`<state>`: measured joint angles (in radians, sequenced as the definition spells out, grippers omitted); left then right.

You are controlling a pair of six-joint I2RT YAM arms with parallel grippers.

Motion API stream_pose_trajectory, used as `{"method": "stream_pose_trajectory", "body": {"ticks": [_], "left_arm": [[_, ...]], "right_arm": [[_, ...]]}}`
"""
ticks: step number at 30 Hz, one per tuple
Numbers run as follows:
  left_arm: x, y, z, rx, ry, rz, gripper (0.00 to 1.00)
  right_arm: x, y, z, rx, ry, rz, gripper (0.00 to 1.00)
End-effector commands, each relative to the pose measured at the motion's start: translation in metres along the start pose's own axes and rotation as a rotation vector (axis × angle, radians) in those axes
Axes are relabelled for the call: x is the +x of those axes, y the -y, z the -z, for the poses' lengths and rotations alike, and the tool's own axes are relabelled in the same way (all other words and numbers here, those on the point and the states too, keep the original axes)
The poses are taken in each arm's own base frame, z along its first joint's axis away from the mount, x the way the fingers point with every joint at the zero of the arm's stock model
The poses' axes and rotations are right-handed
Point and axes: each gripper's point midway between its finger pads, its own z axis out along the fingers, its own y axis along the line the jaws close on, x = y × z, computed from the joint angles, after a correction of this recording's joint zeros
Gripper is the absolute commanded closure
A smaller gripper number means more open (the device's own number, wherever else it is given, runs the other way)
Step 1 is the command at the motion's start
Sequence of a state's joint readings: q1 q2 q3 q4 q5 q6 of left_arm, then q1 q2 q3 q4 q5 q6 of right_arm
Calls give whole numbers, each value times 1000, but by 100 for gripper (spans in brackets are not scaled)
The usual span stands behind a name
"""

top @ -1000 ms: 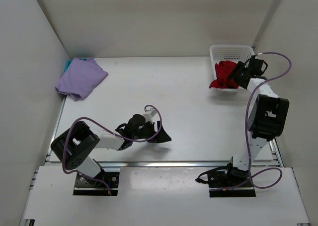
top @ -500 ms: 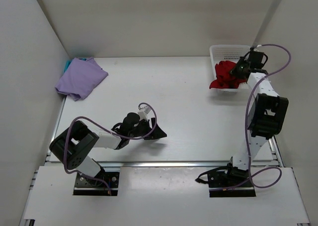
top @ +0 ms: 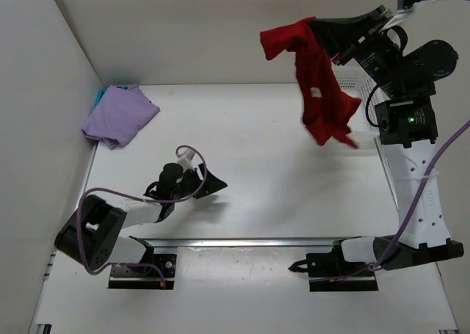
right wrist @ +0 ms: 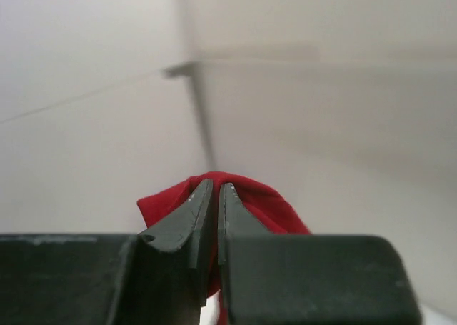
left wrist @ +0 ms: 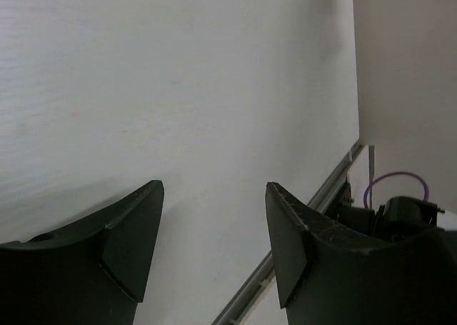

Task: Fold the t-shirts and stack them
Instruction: Move the tshirt to the center of the board

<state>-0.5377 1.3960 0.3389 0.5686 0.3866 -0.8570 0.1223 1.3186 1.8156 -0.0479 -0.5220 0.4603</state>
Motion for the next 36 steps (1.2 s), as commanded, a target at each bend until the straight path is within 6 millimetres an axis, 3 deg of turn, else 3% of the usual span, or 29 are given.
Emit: {"method": "stream_pose_trajectory", "body": {"ticks": [1,4,6,7,8,10,12,13,15,16,18,19,20,21,22,23,24,25,26,27,28,29,30,31,32,33,34,35,36], "left_arm": [[-25,-17,25,-51,119,44,30],[-52,-35,53,-91,258,93,30],[-69,-35,73,-91,360,78,30],[-72,-46,80,-130,384,96,30],[-79,-39,87,-112,423,74,29],[-84,-47,96,-157,439,59,29],[-85,-43,97,-155,431,51,29],[-83,-44,96,-154,428,63,29],[-82,-43,97,-140,437,67,30],[-84,-43,98,-137,443,79,30],[-82,-34,95,-101,428,62,30],[-80,-33,94,-95,416,64,31],[-80,-28,92,-82,410,60,30],[-82,-27,93,-89,418,53,30],[-83,-26,94,-94,421,46,30],[-85,-26,95,-100,428,33,30],[-87,-25,96,-98,435,34,30],[-88,-30,97,-120,439,38,30],[-89,-30,97,-122,438,33,31],[-90,-31,96,-131,432,34,31],[-91,-33,94,-143,423,34,32],[-97,-31,93,-150,420,16,33],[-100,-28,91,-156,396,4,33],[-108,-25,89,-153,377,4,34],[-109,-31,89,-167,363,12,34],[-116,-27,86,-142,347,33,35],[-116,-24,82,-112,315,46,37],[-113,-26,80,-102,294,82,37],[-116,-24,78,-86,297,94,37]], "right_arm": [[-34,-71,-2,-250,50,18,100],[-50,-93,6,-378,52,-14,100],[-45,-93,6,-423,33,-52,100],[-45,-95,10,-446,26,-62,100],[-35,-88,8,-439,4,-89,100],[-19,-72,11,-439,-13,-98,100],[33,-34,9,-400,-96,-210,100],[45,-26,9,-395,-101,-226,100],[122,28,3,-285,-190,-315,100],[144,47,-1,-232,-216,-347,100],[222,115,-20,-102,-333,-384,100],[240,135,-23,-39,-381,-407,100],[264,168,-39,3,-422,-387,100],[255,183,-53,50,-440,-356,96],[275,209,-57,112,-513,-395,82],[310,227,-48,172,-601,-472,69],[298,224,-60,174,-588,-424,65],[307,231,-57,239,-615,-425,55],[314,222,-60,273,-636,-389,49],[314,198,-64,250,-653,-325,47],[330,197,-55,300,-693,-286,48],[328,167,-63,282,-691,-251,57],[342,130,-54,239,-735,-233,63],[381,111,-35,240,-800,-255,76],[362,85,-39,188,-729,-223,88],[378,50,-23,133,-720,-233,97],[406,9,9,65,-787,-261,98],[432,-11,31,7,-825,-243,99],[430,-49,34,-77,-808,-213,98]]}}
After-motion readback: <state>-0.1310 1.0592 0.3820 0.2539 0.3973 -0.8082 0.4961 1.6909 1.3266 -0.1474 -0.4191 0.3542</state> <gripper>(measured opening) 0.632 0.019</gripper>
